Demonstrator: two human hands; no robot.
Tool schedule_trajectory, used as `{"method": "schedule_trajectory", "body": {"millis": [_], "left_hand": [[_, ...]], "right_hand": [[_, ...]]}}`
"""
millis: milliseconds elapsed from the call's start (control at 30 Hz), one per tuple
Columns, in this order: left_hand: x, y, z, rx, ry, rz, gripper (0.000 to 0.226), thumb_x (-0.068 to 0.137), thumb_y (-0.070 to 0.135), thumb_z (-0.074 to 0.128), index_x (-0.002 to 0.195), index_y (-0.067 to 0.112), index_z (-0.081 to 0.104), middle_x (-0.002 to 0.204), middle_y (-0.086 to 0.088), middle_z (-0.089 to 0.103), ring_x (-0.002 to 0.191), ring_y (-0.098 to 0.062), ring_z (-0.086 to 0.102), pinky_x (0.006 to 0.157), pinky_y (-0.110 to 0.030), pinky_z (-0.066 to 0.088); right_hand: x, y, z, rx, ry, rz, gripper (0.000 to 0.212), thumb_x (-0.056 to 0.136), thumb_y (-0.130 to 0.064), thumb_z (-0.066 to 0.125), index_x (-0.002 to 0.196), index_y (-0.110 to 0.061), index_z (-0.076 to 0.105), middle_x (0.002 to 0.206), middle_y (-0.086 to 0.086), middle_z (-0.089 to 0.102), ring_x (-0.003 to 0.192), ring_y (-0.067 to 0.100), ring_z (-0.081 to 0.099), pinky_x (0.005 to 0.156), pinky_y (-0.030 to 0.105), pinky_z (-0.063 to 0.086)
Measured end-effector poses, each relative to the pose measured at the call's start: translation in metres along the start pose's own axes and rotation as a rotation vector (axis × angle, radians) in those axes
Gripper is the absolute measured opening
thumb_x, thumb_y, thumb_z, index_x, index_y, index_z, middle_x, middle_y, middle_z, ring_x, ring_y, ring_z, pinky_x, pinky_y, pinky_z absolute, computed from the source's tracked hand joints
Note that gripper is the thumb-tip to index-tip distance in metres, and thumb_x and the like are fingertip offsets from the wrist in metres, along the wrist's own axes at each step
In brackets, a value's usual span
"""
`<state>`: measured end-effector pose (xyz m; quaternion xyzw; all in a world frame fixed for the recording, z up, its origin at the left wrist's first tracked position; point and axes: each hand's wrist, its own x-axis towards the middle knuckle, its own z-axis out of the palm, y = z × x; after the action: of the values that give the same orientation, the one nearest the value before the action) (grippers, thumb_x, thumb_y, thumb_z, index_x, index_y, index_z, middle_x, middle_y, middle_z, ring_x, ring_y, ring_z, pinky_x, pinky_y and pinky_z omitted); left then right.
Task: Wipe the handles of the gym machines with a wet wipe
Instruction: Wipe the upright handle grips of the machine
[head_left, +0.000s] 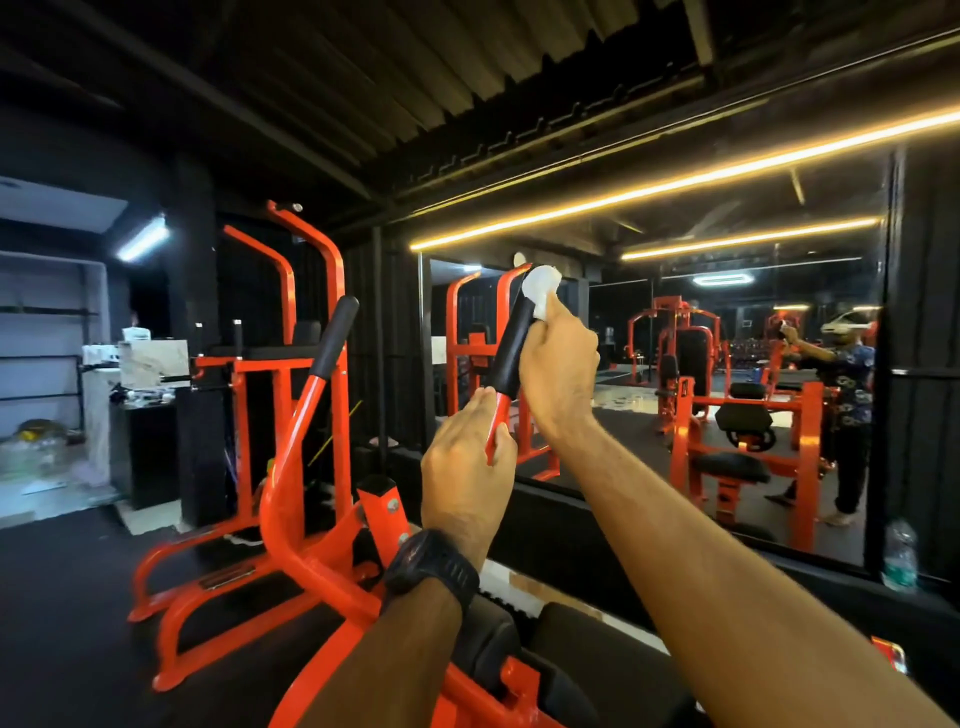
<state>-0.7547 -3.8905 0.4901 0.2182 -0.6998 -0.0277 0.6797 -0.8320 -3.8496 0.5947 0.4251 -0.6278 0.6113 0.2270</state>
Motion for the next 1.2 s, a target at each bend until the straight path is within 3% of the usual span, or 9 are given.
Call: {"method": "schedule_trajectory", "body": {"millis": [67, 267, 367, 433, 533, 767, 867, 1033, 1200], "left_hand": [[-0.001, 0.0, 0.0, 0.001, -0.003, -0.002, 0.041, 0.082, 0.002, 0.075, 0.123, 0.005, 0.069, 0.122, -0.008, 0.071, 0.114, -0.021, 0.066, 0.104, -0.02, 0.038], [-0.001, -0.003, 0.002, -0.004, 0.001, 0.002, 0.042, 0.082, 0.002, 0.074, 0.124, 0.005, 0.069, 0.123, -0.008, 0.071, 0.115, -0.021, 0.066, 0.104, -0.02, 0.039], [0.0, -0.004, 0.002, 0.001, -0.015, 0.0, 0.042, 0.084, 0.003, 0.073, 0.125, 0.005, 0.068, 0.125, -0.009, 0.069, 0.118, -0.021, 0.065, 0.106, -0.026, 0.04], [0.0, -0.003, 0.001, 0.0, -0.022, -0.006, 0.041, 0.086, 0.004, 0.07, 0.127, 0.004, 0.067, 0.126, -0.01, 0.069, 0.119, -0.022, 0.064, 0.107, -0.028, 0.04], [-0.001, -0.003, 0.001, -0.023, -0.022, -0.008, 0.039, 0.088, 0.006, 0.067, 0.126, 0.005, 0.067, 0.127, -0.009, 0.068, 0.12, -0.019, 0.063, 0.107, -0.022, 0.039], [-0.001, 0.0, -0.002, -0.045, -0.03, 0.001, 0.042, 0.085, 0.0, 0.069, 0.126, 0.003, 0.067, 0.127, -0.012, 0.068, 0.119, -0.019, 0.063, 0.106, -0.023, 0.042], [-0.001, 0.001, -0.003, -0.053, -0.055, -0.016, 0.043, 0.088, 0.002, 0.069, 0.13, 0.004, 0.064, 0.131, -0.011, 0.066, 0.122, -0.018, 0.061, 0.107, -0.024, 0.041], [-0.002, 0.001, -0.003, -0.043, -0.083, -0.04, 0.043, 0.092, 0.006, 0.066, 0.134, 0.007, 0.061, 0.136, -0.007, 0.063, 0.127, -0.015, 0.057, 0.108, -0.02, 0.036], [-0.001, 0.001, -0.004, -0.002, -0.136, -0.046, 0.045, 0.094, 0.007, 0.062, 0.138, 0.009, 0.058, 0.141, -0.006, 0.058, 0.132, -0.013, 0.052, 0.111, -0.016, 0.029]], "right_hand": [[0.013, 0.0, 0.003, 0.063, 0.04, 0.065, 0.021, 0.101, -0.007, 0.04, 0.098, -0.007, 0.061, 0.085, 0.007, 0.065, 0.072, 0.02, 0.064, 0.061, 0.032, 0.052], [-0.023, 0.019, 0.004, -0.234, -0.008, -0.245, 0.018, 0.103, -0.014, 0.041, 0.096, -0.012, 0.057, 0.076, -0.001, 0.06, 0.06, 0.008, 0.057, 0.047, 0.012, 0.04], [-0.032, 0.033, 0.005, -0.279, -0.117, -0.442, 0.04, 0.105, -0.045, 0.042, 0.143, -0.035, 0.044, 0.137, -0.007, 0.057, 0.118, 0.006, 0.058, 0.093, 0.02, 0.048], [-0.026, 0.041, 0.0, -0.469, -0.225, -0.655, 0.069, 0.095, -0.022, 0.065, 0.155, -0.022, 0.03, 0.16, 0.004, 0.032, 0.146, 0.019, 0.03, 0.114, 0.034, 0.029], [0.002, 0.053, -0.014, -0.639, -0.202, -0.951, 0.084, 0.063, 0.012, 0.077, 0.141, -0.002, 0.05, 0.148, 0.018, 0.048, 0.139, 0.034, 0.043, 0.106, 0.038, 0.029], [0.016, 0.044, -0.027, -0.807, -0.292, -1.211, 0.076, 0.063, 0.01, 0.075, 0.136, 0.002, 0.054, 0.14, 0.021, 0.055, 0.134, 0.037, 0.048, 0.107, 0.038, 0.038], [0.035, 0.035, -0.041, -0.772, -0.291, -1.08, 0.08, 0.07, 0.009, 0.076, 0.144, -0.003, 0.047, 0.149, 0.018, 0.046, 0.141, 0.034, 0.04, 0.105, 0.041, 0.044], [0.035, 0.033, -0.027, -0.707, -0.273, -0.819, 0.077, 0.092, 0.005, 0.055, 0.158, -0.011, 0.017, 0.165, 0.01, 0.015, 0.153, 0.024, 0.01, 0.119, 0.034, 0.017], [0.014, 0.02, 0.0, -0.215, -0.1, -0.358, 0.05, 0.105, -0.012, 0.043, 0.153, -0.014, 0.032, 0.163, 0.01, 0.024, 0.128, 0.022, 0.054, 0.109, 0.033, 0.042]]}}
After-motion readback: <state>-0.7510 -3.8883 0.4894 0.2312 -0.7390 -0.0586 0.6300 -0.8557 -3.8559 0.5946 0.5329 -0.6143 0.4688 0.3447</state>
